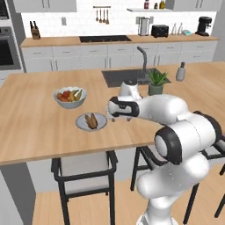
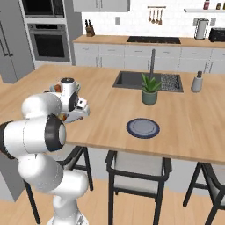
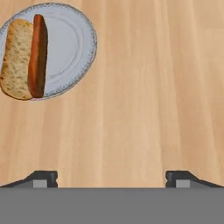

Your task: Place one bun and one sausage from the bowl on each plate.

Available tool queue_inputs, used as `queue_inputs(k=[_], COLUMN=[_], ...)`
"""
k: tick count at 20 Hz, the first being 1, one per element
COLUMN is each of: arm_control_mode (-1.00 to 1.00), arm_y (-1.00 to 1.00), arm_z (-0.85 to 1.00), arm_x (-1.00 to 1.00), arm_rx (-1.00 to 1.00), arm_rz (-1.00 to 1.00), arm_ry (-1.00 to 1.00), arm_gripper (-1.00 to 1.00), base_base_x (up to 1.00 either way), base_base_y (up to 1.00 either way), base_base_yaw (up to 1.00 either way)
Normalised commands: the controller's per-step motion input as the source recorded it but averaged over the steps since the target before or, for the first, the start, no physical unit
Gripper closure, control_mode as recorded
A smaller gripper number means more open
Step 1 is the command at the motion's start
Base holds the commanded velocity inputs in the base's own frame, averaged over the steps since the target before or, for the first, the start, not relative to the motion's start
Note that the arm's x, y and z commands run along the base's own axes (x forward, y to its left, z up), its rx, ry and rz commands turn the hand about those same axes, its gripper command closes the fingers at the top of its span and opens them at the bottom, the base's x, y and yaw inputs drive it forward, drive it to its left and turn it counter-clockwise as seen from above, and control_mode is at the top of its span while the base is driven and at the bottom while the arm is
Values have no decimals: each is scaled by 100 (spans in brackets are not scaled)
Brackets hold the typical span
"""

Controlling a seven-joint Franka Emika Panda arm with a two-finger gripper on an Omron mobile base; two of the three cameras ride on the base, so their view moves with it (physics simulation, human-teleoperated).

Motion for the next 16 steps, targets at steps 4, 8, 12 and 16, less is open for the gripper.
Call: queue_inputs(k=[4,8,12,16], arm_control_mode=[100,100,100,100], arm_y=[0,0,0,0], arm_z=[0,0,0,0], arm_x=[0,0,0,0], arm_rx=[0,0,0,0], arm_rz=[0,0,0,0], arm_ry=[0,0,0,0], arm_gripper=[-100,-100,-100,-100], base_base_x=[-100,-24,18,35], base_base_y=[-100,-100,-100,-100], base_base_yaw=[0,0,-6,-9])
